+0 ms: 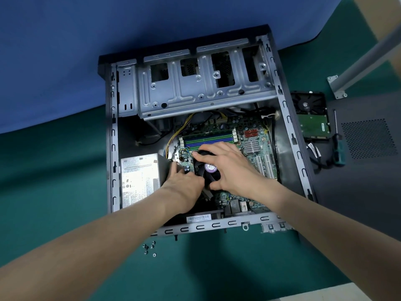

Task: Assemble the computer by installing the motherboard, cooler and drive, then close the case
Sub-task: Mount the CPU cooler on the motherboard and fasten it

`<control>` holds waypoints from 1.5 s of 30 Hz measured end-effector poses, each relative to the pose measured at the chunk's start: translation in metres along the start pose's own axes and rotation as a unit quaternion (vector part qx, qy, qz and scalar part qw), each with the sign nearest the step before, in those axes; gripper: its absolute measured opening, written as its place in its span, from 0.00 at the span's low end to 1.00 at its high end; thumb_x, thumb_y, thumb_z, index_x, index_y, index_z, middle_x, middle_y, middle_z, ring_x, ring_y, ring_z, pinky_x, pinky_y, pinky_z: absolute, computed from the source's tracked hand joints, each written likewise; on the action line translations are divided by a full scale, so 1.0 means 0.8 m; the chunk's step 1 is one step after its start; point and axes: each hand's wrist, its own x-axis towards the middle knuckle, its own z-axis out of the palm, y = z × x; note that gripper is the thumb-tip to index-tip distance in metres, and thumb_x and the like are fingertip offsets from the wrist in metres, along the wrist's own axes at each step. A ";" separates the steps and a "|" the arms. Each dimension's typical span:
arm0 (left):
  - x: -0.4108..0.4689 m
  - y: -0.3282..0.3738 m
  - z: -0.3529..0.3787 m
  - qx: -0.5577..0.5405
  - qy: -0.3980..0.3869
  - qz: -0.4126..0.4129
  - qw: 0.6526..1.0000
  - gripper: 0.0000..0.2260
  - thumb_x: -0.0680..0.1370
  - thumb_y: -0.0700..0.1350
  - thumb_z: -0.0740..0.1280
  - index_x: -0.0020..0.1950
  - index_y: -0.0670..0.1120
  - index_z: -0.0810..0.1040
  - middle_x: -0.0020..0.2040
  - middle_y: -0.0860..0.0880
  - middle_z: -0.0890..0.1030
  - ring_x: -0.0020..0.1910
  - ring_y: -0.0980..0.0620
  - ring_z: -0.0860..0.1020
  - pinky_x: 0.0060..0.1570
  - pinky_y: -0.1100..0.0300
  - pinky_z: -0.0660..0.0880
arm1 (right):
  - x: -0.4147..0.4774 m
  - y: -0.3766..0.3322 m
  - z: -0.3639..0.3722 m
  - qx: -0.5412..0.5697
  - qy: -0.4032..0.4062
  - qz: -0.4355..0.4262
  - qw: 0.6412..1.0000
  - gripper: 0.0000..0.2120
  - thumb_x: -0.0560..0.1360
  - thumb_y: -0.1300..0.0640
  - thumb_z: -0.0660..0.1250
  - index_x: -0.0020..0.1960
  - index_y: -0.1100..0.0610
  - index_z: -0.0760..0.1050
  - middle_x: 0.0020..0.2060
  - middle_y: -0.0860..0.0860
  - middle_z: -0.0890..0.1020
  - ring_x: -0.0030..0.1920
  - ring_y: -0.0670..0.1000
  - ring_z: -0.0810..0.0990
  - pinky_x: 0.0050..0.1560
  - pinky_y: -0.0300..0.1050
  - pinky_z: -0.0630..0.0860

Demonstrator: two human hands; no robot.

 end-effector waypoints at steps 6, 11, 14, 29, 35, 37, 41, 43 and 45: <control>0.004 0.001 0.002 -0.018 -0.016 -0.022 0.999 0.14 0.73 0.30 0.57 0.50 0.48 0.68 0.56 0.43 0.75 0.66 0.41 0.67 0.70 0.43 0.45 | 0.001 0.002 0.001 0.002 0.002 -0.006 1.000 0.42 0.68 0.52 0.77 0.76 0.44 0.60 0.74 0.44 0.61 0.71 0.48 0.57 0.71 0.42 0.47; 0.007 0.007 0.006 -0.034 -0.037 -0.061 0.997 0.13 0.76 0.31 0.57 0.54 0.46 0.72 0.62 0.39 0.74 0.72 0.39 0.61 0.71 0.40 0.42 | 0.000 0.002 0.002 0.007 0.005 -0.006 1.000 0.41 0.68 0.51 0.76 0.75 0.45 0.60 0.74 0.44 0.62 0.71 0.48 0.56 0.71 0.42 0.46; 0.006 0.010 0.006 -0.032 -0.039 -0.070 0.996 0.16 0.75 0.30 0.57 0.59 0.43 0.72 0.64 0.39 0.73 0.73 0.39 0.60 0.71 0.40 0.40 | 0.001 0.002 0.003 0.007 0.006 -0.006 1.000 0.41 0.68 0.51 0.76 0.75 0.44 0.60 0.74 0.44 0.62 0.72 0.48 0.56 0.71 0.42 0.45; 0.005 0.009 0.002 0.022 -0.011 -0.028 0.999 0.11 0.77 0.35 0.58 0.54 0.48 0.73 0.56 0.46 0.77 0.61 0.44 0.72 0.69 0.45 0.48 | 0.002 0.003 0.005 0.004 0.013 -0.008 1.000 0.42 0.67 0.53 0.76 0.76 0.45 0.60 0.75 0.44 0.61 0.72 0.47 0.56 0.71 0.41 0.44; 0.009 0.004 0.000 0.107 -0.023 0.032 0.993 0.11 0.78 0.37 0.59 0.57 0.46 0.74 0.54 0.47 0.79 0.57 0.45 0.76 0.70 0.45 0.49 | 0.000 0.004 0.007 0.010 0.022 -0.012 1.000 0.41 0.67 0.53 0.76 0.75 0.45 0.60 0.74 0.45 0.62 0.70 0.47 0.55 0.69 0.39 0.42; 0.010 0.004 -0.001 0.115 -0.028 0.038 0.992 0.11 0.78 0.37 0.59 0.57 0.46 0.75 0.54 0.47 0.79 0.57 0.44 0.77 0.71 0.45 0.48 | 0.000 0.005 0.007 0.010 0.022 -0.015 1.000 0.41 0.67 0.53 0.76 0.75 0.45 0.60 0.75 0.45 0.61 0.71 0.47 0.55 0.69 0.38 0.41; 0.010 0.005 -0.002 0.111 -0.035 0.034 0.993 0.11 0.78 0.36 0.59 0.57 0.45 0.75 0.53 0.47 0.79 0.58 0.44 0.76 0.71 0.43 0.45 | 0.002 0.004 0.009 0.017 0.027 -0.010 0.999 0.41 0.68 0.54 0.76 0.75 0.45 0.61 0.75 0.44 0.61 0.71 0.47 0.55 0.70 0.39 0.40; 0.008 0.006 -0.002 0.108 -0.036 0.028 0.993 0.11 0.77 0.35 0.59 0.56 0.45 0.75 0.52 0.48 0.80 0.57 0.44 0.77 0.71 0.41 0.46 | 0.001 0.004 0.010 0.015 0.026 -0.012 0.999 0.41 0.68 0.54 0.76 0.75 0.45 0.60 0.75 0.44 0.60 0.72 0.47 0.54 0.70 0.38 0.38; 0.007 0.007 -0.003 0.104 -0.037 0.023 0.994 0.10 0.77 0.35 0.59 0.55 0.45 0.75 0.51 0.47 0.80 0.56 0.44 0.77 0.70 0.40 0.48 | 0.001 0.004 0.009 0.013 0.022 -0.013 1.000 0.41 0.68 0.54 0.76 0.76 0.45 0.60 0.75 0.45 0.60 0.73 0.47 0.54 0.69 0.37 0.36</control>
